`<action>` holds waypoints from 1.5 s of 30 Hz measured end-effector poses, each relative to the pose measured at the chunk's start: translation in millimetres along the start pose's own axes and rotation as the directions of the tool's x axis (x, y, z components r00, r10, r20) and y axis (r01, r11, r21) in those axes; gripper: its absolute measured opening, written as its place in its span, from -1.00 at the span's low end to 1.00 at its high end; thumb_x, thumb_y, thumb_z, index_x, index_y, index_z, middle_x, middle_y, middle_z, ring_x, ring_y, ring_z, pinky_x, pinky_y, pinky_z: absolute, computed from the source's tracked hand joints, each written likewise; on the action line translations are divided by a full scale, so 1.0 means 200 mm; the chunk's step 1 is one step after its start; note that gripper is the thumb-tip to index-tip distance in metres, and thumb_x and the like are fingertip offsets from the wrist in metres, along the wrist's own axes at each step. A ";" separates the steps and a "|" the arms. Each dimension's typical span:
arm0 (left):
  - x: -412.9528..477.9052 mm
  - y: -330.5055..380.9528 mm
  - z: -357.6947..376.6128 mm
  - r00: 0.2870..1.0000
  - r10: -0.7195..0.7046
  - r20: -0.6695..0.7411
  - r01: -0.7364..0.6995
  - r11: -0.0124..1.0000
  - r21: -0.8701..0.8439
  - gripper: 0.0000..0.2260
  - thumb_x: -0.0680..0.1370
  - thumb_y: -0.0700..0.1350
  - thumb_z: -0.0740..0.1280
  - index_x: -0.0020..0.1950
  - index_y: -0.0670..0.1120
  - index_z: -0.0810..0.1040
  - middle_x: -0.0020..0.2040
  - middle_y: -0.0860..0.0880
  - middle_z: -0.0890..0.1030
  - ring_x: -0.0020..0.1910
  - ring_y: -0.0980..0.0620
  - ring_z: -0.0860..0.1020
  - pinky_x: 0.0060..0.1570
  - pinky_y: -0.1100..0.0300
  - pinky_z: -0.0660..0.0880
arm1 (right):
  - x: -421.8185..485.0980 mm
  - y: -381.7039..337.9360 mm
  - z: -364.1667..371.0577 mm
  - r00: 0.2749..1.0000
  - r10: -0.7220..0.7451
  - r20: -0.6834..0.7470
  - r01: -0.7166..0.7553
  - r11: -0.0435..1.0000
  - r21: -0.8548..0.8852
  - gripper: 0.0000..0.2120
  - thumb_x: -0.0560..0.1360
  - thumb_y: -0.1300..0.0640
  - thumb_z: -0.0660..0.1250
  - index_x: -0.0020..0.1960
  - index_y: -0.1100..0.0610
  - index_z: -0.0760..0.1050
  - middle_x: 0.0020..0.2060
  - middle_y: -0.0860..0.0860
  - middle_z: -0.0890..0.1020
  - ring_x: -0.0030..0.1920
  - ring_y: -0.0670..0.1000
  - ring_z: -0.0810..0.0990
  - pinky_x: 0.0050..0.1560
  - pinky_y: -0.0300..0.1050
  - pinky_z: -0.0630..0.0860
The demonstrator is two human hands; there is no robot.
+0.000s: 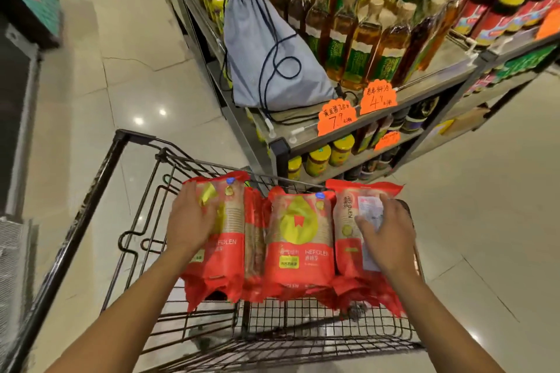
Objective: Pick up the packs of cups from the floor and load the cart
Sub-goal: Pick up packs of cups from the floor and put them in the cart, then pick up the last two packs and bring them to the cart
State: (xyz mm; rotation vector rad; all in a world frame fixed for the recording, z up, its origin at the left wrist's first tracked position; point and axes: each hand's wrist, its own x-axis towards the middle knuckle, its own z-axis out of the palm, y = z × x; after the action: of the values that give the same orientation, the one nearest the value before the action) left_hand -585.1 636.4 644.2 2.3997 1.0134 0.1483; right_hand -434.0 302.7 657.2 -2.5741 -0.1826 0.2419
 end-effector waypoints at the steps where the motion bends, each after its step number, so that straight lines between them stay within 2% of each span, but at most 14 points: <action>1: -0.04 0.06 -0.06 0.996 0.088 0.002 -0.088 0.995 0.043 -0.43 0.63 0.15 0.21 0.46 -0.26 0.37 0.38 -0.29 0.50 0.36 -0.29 0.46 0.35 -0.16 0.40 | -0.05 -0.09 -0.03 0.996 -0.088 -0.012 0.087 0.996 -0.021 -0.39 0.54 0.03 0.44 0.50 0.23 0.38 0.44 0.25 0.46 0.44 0.28 0.40 0.42 0.23 0.35; 5: -0.21 0.30 -0.29 0.898 0.439 -0.017 -0.424 0.875 0.235 -0.34 0.60 0.20 0.16 0.55 -0.20 0.34 0.55 -0.23 0.38 0.51 -0.24 0.36 0.49 -0.16 0.28 | -0.33 -0.48 -0.16 0.926 -0.377 -0.035 0.362 0.907 -0.216 -0.39 0.60 -0.15 0.26 0.56 0.10 0.32 0.52 0.15 0.38 0.52 0.20 0.31 0.50 0.21 0.25; 8: -0.38 0.47 -0.44 0.800 0.599 -0.033 -0.568 0.774 0.281 -0.30 0.57 0.28 0.09 0.57 -0.15 0.34 0.55 -0.21 0.38 0.51 -0.24 0.36 0.48 -0.22 0.30 | -0.56 -0.71 -0.26 0.865 -0.489 -0.113 0.432 0.841 -0.326 -0.36 0.58 -0.19 0.21 0.58 0.07 0.30 0.55 0.17 0.35 0.56 0.23 0.27 0.51 0.30 0.22; 11: -0.56 0.60 -0.55 0.702 0.712 -0.030 -0.678 0.680 0.279 -0.30 0.56 0.25 0.13 0.57 -0.17 0.34 0.55 -0.23 0.38 0.50 -0.27 0.36 0.45 -0.27 0.30 | -0.78 -0.79 -0.38 0.853 -0.475 -0.216 0.374 0.845 -0.383 -0.34 0.53 -0.18 0.25 0.57 0.05 0.30 0.54 0.18 0.36 0.56 0.24 0.27 0.51 0.32 0.23; 16: -0.86 0.85 -0.61 0.522 0.853 0.020 -0.828 0.501 0.250 -0.35 0.55 0.16 0.21 0.54 -0.19 0.36 0.52 -0.26 0.39 0.47 -0.30 0.37 0.45 -0.29 0.28 | -1.07 -0.64 -0.63 0.886 -0.324 -0.332 0.161 0.886 -0.435 -0.36 0.59 -0.19 0.18 0.61 0.02 0.24 0.58 0.15 0.30 0.59 0.20 0.22 0.54 0.27 0.15; 20: -1.16 1.16 -0.51 0.377 0.919 0.114 -0.912 0.347 0.219 -0.32 0.56 0.19 0.17 0.59 -0.17 0.31 0.57 -0.22 0.34 0.52 -0.28 0.33 0.49 -0.26 0.24 | -1.30 -0.32 -0.85 0.871 -0.170 -0.460 -0.052 0.901 -0.432 -0.34 0.57 -0.21 0.17 0.60 0.05 0.26 0.56 0.19 0.33 0.56 0.24 0.28 0.53 0.29 0.18; 24: -1.55 1.56 -0.29 0.136 0.978 0.160 -0.983 0.113 0.146 -0.32 0.54 0.16 0.32 0.55 -0.19 0.35 0.52 -0.27 0.40 0.46 -0.34 0.38 0.42 -0.30 0.31 | -1.56 0.13 -1.09 0.801 0.028 -0.597 -0.304 0.880 -0.366 -0.33 0.58 -0.24 0.21 0.61 0.02 0.22 0.59 0.17 0.29 0.59 0.22 0.23 0.54 0.28 0.14; 28: -2.10 1.97 0.04 -0.079 0.975 0.209 -0.994 -0.092 0.053 -0.30 0.54 0.16 0.36 0.58 -0.16 0.31 0.56 -0.26 0.35 0.50 -0.34 0.35 0.44 -0.31 0.30 | -1.88 0.74 -1.33 0.666 0.277 -0.692 -0.571 0.787 -0.233 -0.31 0.60 -0.29 0.16 0.64 -0.04 0.10 0.64 0.12 0.16 0.63 0.20 0.12 0.56 0.25 -0.09; 29: -2.26 2.06 0.13 -0.124 0.969 0.214 -0.990 -0.134 0.034 -0.29 0.54 0.17 0.36 0.59 -0.15 0.30 0.57 -0.25 0.35 0.50 -0.33 0.35 0.44 -0.31 0.30 | -1.98 0.90 -1.38 0.625 0.321 -0.711 -0.617 0.762 -0.198 -0.31 0.60 -0.29 0.16 0.64 -0.04 0.11 0.64 0.12 0.17 0.63 0.20 0.12 0.56 0.27 -0.09; 32: -2.72 2.30 0.40 -0.244 0.942 0.231 -0.969 -0.247 -0.014 -0.30 0.56 0.19 0.31 0.61 -0.12 0.27 0.59 -0.20 0.32 0.53 -0.29 0.32 0.50 -0.27 0.25 | -2.25 1.37 -1.54 0.524 0.437 -0.731 -0.705 0.704 -0.084 -0.32 0.59 -0.24 0.19 0.63 0.02 0.18 0.62 0.15 0.22 0.62 0.22 0.16 0.57 0.31 0.10; 35: -3.11 2.53 0.63 -0.322 0.910 0.262 -0.945 -0.324 -0.037 -0.29 0.58 0.23 0.25 0.64 -0.07 0.19 0.63 -0.16 0.26 0.58 -0.25 0.26 0.55 -0.23 0.18 | -2.46 1.76 -1.71 0.457 0.532 -0.713 -0.770 0.638 -0.018 -0.29 0.59 -0.24 0.19 0.64 0.02 0.13 0.62 0.14 0.19 0.62 0.20 0.13 0.57 0.25 0.09; 38: -3.42 2.75 0.82 -0.373 0.891 0.260 -0.927 -0.370 -0.061 -0.29 0.58 0.25 0.24 0.63 -0.05 0.18 0.62 -0.15 0.27 0.58 -0.24 0.28 0.55 -0.23 0.19 | -2.57 2.07 -1.89 0.413 0.558 -0.720 -0.796 0.605 0.013 -0.29 0.59 -0.24 0.20 0.64 0.03 0.13 0.62 0.14 0.20 0.62 0.18 0.13 0.56 0.23 0.11; 42: -3.68 3.03 1.04 -0.403 0.875 0.268 -0.915 -0.395 -0.084 -0.30 0.57 0.25 0.24 0.63 -0.04 0.20 0.62 -0.15 0.28 0.57 -0.24 0.29 0.54 -0.22 0.18 | -2.59 2.41 -2.10 0.377 0.573 -0.728 -0.806 0.590 0.047 -0.31 0.58 -0.23 0.22 0.61 0.00 0.15 0.59 0.14 0.27 0.59 0.21 0.21 0.53 0.24 0.15; 45: -3.77 3.26 1.23 -0.420 0.865 0.275 -0.907 -0.413 -0.086 -0.31 0.59 0.25 0.21 0.63 -0.06 0.20 0.62 -0.15 0.28 0.57 -0.24 0.28 0.54 -0.24 0.19 | -2.50 2.65 -2.22 0.384 0.586 -0.714 -0.800 0.597 0.059 -0.32 0.58 -0.22 0.22 0.61 0.00 0.18 0.59 0.15 0.27 0.60 0.20 0.20 0.54 0.24 0.12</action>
State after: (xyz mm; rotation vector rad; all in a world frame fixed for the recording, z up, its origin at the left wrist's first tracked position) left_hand -635.7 -369.8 839.6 2.4769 -1.7239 0.3494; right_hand -785.7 -458.9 815.5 -2.6661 1.3069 -0.4963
